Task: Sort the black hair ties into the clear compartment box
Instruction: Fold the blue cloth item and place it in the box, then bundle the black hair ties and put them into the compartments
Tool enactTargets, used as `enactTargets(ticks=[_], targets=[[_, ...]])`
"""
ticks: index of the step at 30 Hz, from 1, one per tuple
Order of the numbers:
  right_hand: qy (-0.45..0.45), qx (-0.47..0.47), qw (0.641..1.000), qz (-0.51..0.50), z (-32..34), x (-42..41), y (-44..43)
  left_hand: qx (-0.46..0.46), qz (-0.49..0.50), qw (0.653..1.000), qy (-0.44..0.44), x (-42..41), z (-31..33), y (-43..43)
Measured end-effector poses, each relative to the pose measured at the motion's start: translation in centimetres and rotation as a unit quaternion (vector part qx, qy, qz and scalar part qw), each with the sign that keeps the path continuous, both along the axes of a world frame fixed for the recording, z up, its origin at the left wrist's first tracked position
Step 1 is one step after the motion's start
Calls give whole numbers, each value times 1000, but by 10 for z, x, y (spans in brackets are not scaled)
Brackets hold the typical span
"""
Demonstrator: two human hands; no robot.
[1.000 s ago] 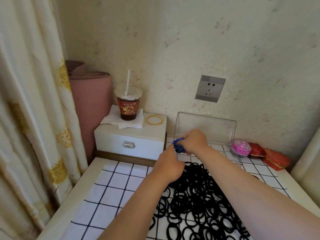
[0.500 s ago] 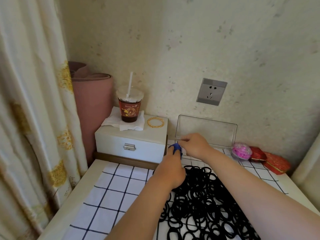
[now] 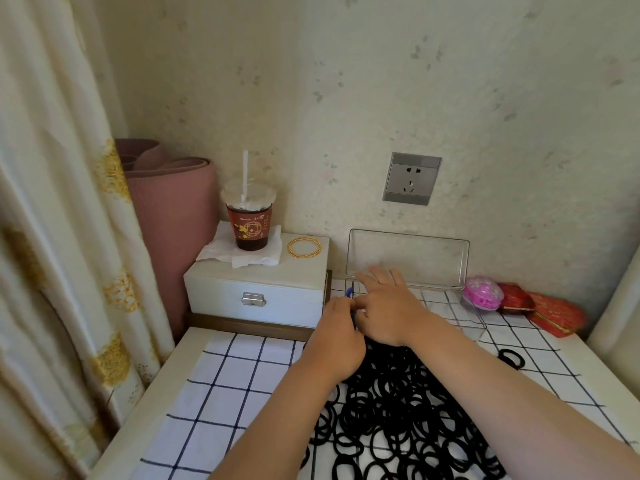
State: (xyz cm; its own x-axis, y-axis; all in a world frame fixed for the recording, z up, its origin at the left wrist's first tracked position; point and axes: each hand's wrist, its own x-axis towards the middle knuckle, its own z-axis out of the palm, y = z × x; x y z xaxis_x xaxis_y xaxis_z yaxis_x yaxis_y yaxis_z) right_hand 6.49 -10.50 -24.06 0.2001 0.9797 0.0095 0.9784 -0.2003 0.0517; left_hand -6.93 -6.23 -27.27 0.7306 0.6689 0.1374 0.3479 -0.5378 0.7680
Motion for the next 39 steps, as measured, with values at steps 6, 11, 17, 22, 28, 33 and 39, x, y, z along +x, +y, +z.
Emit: enactTargets(ticks=[6, 11, 17, 22, 28, 33, 39], targets=[[86, 88, 992, -22, 7, 11, -3, 79, -28, 996, 39, 3, -5, 1], [104, 139, 985, 5, 9, 17, -11, 67, -45, 992, 102, 7, 4, 4], [3, 48, 996, 78, -2, 8, -9, 42, -33, 996, 73, -5, 8, 7], [-60, -24, 996, 66, 0, 0, 7, 40, -17, 997, 62, -10, 14, 4], [53, 15, 998, 21, 14, 6, -2, 44, -20, 998, 34, -18, 22, 8], [194, 107, 975, -24, 22, 12, -28, 89, 17, 995, 45, -26, 26, 12], [201, 119, 972, -23, 22, -10, -72, 143, -27, 984, 103, -36, 14, 2]])
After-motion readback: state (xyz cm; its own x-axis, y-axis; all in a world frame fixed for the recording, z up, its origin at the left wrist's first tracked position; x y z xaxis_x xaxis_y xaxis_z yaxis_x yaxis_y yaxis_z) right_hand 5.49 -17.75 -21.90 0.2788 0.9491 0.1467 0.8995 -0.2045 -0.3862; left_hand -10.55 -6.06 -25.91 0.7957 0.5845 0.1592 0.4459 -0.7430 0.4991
